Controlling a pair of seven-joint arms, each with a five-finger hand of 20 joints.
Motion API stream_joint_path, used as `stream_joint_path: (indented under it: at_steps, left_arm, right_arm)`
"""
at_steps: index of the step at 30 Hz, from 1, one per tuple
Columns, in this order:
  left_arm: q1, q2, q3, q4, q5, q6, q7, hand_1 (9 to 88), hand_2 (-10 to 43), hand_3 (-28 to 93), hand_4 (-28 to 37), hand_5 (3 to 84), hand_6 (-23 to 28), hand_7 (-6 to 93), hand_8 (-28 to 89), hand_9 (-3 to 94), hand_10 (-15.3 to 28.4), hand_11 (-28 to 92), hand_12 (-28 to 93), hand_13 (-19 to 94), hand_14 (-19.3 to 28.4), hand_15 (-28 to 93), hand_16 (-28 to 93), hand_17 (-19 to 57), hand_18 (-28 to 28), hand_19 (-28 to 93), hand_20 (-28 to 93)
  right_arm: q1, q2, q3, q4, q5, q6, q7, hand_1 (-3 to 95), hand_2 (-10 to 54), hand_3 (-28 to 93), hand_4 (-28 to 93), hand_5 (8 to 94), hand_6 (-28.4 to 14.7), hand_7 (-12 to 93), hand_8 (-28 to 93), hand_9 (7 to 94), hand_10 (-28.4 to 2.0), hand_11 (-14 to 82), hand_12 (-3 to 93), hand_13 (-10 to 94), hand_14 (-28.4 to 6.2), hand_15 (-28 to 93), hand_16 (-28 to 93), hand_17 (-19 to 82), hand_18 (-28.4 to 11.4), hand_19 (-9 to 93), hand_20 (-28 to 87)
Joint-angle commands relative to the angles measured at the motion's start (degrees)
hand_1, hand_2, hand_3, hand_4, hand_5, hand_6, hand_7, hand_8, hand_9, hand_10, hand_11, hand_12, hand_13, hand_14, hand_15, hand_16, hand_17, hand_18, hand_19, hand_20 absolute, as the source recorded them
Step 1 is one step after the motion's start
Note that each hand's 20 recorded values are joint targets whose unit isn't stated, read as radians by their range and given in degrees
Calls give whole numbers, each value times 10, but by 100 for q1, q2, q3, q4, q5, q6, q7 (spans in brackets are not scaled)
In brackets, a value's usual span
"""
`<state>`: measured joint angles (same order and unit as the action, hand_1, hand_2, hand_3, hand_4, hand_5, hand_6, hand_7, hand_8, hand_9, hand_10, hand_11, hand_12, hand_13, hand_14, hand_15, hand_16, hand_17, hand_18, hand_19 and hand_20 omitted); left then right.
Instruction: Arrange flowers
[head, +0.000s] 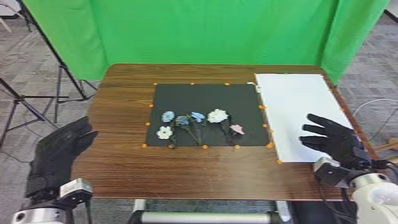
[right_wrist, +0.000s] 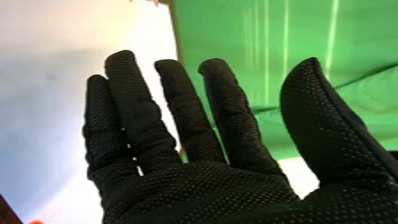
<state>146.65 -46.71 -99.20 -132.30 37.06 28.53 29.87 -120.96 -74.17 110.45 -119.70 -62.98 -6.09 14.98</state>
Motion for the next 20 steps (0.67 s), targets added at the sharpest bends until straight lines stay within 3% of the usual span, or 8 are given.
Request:
stream_joint_path:
  at_steps: [1,7,8,9,13,18,19,20]
  left_arm:
    - [-98,-205,-148,78,287,-256,-360,282,40,813,-133,450,120,124,-86,358,203,314,97,248,265,548,-101,-100,214,554,144]
    - [-79,-359,-342,79,365,-469,-651,281,40,810,-135,447,122,123,-85,359,205,310,94,248,266,545,-103,-100,214,551,141]
    - [-63,-332,-347,81,326,-444,-586,280,40,810,-135,447,123,123,-85,359,205,309,94,248,266,544,-103,-100,214,551,141]
    - [-73,-353,-382,80,332,-490,-641,279,40,810,-135,448,124,123,-84,360,206,309,94,248,267,544,-103,-101,214,551,141]
    - [-62,-621,-583,43,511,-774,-999,277,40,809,-135,449,125,121,-83,362,207,309,95,249,269,544,-102,-101,214,550,140]
    - [-124,-867,-727,12,653,-976,-1259,275,41,805,-135,450,126,119,-81,364,208,308,96,249,271,543,-102,-102,215,550,138]
    - [-137,-916,-768,10,686,-1047,-1332,275,41,805,-135,450,126,119,-81,364,208,309,96,249,271,543,-101,-102,215,550,138]
    - [-175,-1058,-871,9,795,-1262,-1534,275,41,805,-135,450,127,119,-81,364,208,308,96,249,271,543,-101,-102,215,550,138]
  right_arm:
    - [150,-87,56,122,-20,-285,65,163,138,876,-273,460,-33,145,-113,481,-168,127,147,378,-207,424,126,103,-217,602,159]
    - [161,-103,47,124,-104,-498,131,164,139,875,-272,461,-32,146,-113,482,-169,128,147,379,-206,429,124,103,-217,602,167]
    - [183,-81,14,132,-120,-481,109,164,139,875,-271,461,-32,146,-113,483,-169,128,147,379,-206,429,124,103,-217,603,167]
    - [154,-80,15,119,-114,-467,108,164,139,875,-271,462,-33,146,-113,483,-169,129,147,381,-206,429,123,103,-217,603,168]
    - [104,-106,32,92,-104,-541,184,165,139,874,-271,463,-33,146,-113,485,-169,130,147,384,-205,432,122,103,-217,604,170]
    - [58,-134,41,32,-109,-566,236,165,139,874,-270,464,-33,145,-113,488,-169,132,146,385,-206,434,122,103,-217,603,171]
    - [39,-134,39,21,-84,-532,233,165,139,874,-270,464,-33,146,-113,488,-169,132,146,385,-206,435,122,103,-217,603,171]
    - [28,-146,49,8,-82,-530,248,165,139,874,-270,464,-33,147,-113,488,-169,133,146,385,-206,435,121,103,-217,603,172]
